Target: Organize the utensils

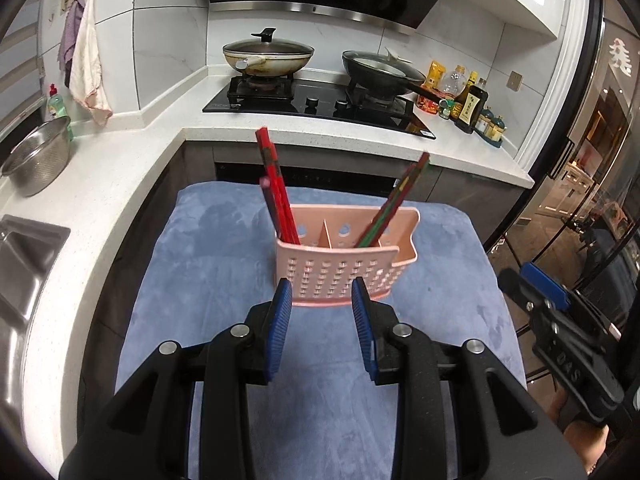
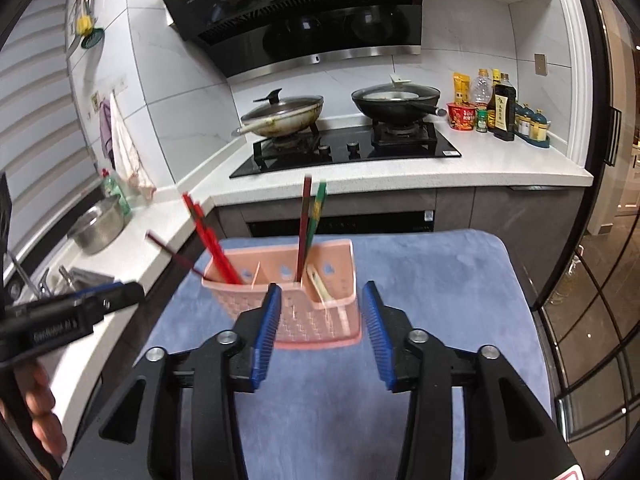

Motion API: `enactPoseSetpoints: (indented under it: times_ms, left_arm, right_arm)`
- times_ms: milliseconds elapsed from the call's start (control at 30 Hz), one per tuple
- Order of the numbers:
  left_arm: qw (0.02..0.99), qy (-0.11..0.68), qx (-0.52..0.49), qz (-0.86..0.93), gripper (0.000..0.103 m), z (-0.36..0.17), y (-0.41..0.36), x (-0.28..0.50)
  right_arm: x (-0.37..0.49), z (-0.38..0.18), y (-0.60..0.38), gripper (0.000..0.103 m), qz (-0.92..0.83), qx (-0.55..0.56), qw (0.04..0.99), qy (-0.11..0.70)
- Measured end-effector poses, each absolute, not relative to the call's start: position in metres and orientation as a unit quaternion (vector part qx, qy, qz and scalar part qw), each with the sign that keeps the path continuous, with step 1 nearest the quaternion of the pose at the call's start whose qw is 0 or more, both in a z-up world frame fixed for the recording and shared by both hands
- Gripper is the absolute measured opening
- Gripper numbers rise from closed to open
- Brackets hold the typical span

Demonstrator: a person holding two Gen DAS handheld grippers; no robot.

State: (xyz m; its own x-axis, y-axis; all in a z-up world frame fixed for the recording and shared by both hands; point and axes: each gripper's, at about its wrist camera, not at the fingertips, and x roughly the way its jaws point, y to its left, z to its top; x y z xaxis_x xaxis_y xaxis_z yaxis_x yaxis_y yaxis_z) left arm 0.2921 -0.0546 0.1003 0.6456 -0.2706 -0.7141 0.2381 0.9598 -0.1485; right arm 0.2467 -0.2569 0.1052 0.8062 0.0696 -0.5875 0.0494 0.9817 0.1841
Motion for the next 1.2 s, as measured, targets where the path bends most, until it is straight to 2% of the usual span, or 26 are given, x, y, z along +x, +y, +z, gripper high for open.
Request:
enactPoseSetpoints:
  times_ms: [400, 767, 833, 1067, 1200]
  left_arm:
    - [0.902, 0.407, -0.023, -0.142, 0.03, 0.077, -0.054, 0.239]
    - [0.909, 0.403, 0.028, -0.1, 0.03, 0.052, -0.058, 0.202]
    - [0.908, 0.406, 0.03, -0.098, 0.034, 0.046, -0.058, 0.197]
    - [0.907, 0.41, 0.042, -0.085, 0.037, 0.034, -0.059, 0.19]
    - [0.908, 0.41, 0.043, -0.08, 0.048, 0.031, -0.058, 0.187]
  right_arm:
    - [0.178, 0.08, -0.251, 0.046, -0.011, 0.102, 0.934, 0.342]
    - [0.139, 0.054, -0.242, 0.047, -0.021, 0.08, 0.925, 0.371]
    - [0.135, 0.05, -0.241, 0.05, -0.02, 0.082, 0.923, 0.376]
    - [0.129, 0.043, -0.238, 0.052, -0.025, 0.076, 0.919, 0.387]
    - [0.13, 0.042, -0.238, 0.057, -0.03, 0.078, 0.918, 0.389]
